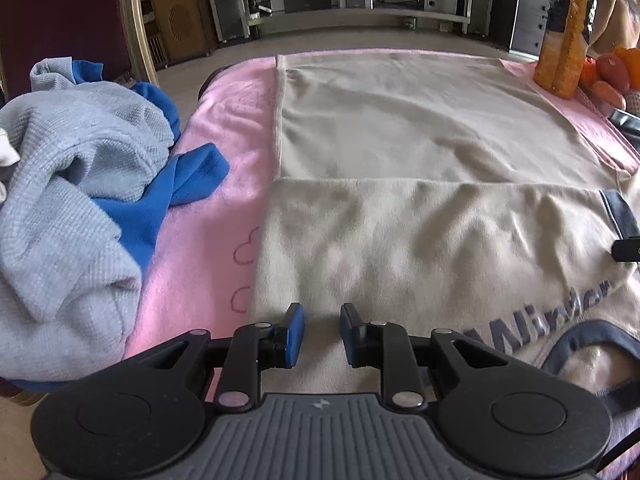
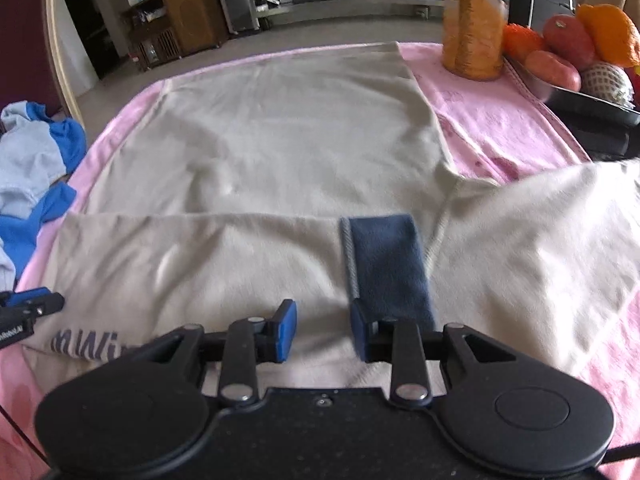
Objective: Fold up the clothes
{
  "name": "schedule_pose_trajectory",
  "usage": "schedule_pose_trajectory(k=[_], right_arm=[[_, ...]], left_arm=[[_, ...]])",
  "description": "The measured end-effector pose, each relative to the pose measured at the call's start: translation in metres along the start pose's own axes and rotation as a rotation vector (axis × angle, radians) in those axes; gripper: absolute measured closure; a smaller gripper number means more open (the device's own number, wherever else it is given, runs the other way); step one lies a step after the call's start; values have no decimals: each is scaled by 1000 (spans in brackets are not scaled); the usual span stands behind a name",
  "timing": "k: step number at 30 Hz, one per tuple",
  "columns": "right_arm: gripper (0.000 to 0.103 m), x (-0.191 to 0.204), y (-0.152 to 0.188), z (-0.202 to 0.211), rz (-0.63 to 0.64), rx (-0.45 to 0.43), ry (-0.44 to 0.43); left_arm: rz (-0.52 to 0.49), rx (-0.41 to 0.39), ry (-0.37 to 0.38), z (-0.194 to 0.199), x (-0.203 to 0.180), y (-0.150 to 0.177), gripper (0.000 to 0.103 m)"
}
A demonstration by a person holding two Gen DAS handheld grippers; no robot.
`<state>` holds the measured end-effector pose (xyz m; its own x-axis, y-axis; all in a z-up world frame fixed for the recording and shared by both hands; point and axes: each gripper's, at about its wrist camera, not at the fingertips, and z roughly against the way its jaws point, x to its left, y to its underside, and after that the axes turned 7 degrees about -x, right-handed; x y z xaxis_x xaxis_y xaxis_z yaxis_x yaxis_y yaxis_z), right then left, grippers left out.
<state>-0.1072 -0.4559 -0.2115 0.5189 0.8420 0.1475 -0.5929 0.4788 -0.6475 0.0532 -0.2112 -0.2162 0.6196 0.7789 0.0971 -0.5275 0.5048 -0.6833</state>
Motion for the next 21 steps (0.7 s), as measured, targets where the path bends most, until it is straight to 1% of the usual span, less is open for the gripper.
schedule_pose_trajectory(k=[2,3,6,8,9,10,12,16,18,20,21], right_arm=[[74,-8,2,9,-44,30,-5],[74,-16,0,18,-94,27,-24],[70,-48,-15,62,-242,-95,-64],[66,-76,-29,94,-341,-197,-83],[61,-94,-37,110,-391,-250,-85],[58,-109,-43,121,-430,-293,-75],[57,-144,-54,141,-494,-372,-33],[57,-209,-65,151,-619,-465,44],[63,-242,-66,148,-666,-489,92],[74,-273,-67,136,-708,-481,142],[74,-288,-66,128,-733,-466,161]], left_arm=[[2,-5,-5,12,2,-3,81],[7,-17,-6,18,4,-6,81],[29,-75,-6,43,3,-25,81],[44,-117,1,61,2,-40,81],[57,-138,15,69,-1,-49,81],[70,-152,29,76,-4,-56,80],[88,-172,63,87,-14,-71,80],[69,-185,117,95,-48,-90,80],[51,-185,144,95,-66,-94,79],[29,-172,170,89,-84,-94,79],[19,-161,178,84,-91,-93,79]])
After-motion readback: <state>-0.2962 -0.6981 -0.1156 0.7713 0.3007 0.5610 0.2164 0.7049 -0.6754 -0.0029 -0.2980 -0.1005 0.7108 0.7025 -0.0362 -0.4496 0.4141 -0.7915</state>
